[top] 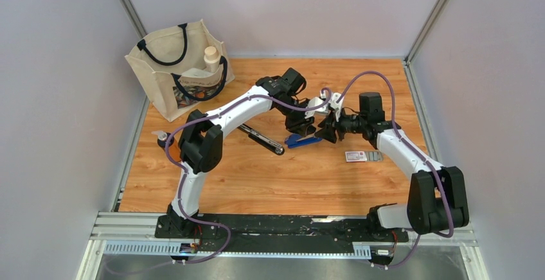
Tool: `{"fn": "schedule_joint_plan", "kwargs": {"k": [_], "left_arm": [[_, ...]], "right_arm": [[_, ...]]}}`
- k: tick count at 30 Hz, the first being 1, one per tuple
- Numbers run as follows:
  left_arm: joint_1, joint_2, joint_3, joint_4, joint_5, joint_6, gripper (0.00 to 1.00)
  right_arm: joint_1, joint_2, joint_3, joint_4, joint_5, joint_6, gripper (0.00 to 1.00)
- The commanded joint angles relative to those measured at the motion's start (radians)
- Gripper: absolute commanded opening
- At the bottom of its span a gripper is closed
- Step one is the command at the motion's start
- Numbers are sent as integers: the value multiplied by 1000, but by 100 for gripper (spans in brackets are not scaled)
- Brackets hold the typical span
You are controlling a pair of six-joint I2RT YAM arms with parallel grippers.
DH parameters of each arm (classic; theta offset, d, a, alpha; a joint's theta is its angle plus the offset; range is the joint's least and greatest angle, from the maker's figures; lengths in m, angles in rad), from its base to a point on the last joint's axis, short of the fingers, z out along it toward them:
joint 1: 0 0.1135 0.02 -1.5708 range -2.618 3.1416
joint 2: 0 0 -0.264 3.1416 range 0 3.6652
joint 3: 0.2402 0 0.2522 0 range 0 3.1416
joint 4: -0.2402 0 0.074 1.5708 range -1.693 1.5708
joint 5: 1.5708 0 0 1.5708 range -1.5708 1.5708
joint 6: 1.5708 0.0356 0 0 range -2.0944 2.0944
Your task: Load the staples into the stapler
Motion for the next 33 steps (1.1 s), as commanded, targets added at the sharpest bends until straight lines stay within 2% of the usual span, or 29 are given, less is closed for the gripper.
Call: {"fn": "schedule_joint_plan", "kwargs": {"k": [1, 16, 28, 33], "left_arm": [[-7, -51, 32, 45, 106, -33, 0], [33, -63, 1, 114, 158, -125, 0], [51, -83, -6, 133, 206, -164, 0], [50, -86, -5, 133, 226, -171, 0]], "right_arm": [[29, 38, 15, 20, 23, -51, 44], [-29, 29, -17, 46, -66, -17, 56], [-43, 41, -4, 23, -71, -34, 54], [-45, 51, 6, 26, -76, -22, 47]]}}
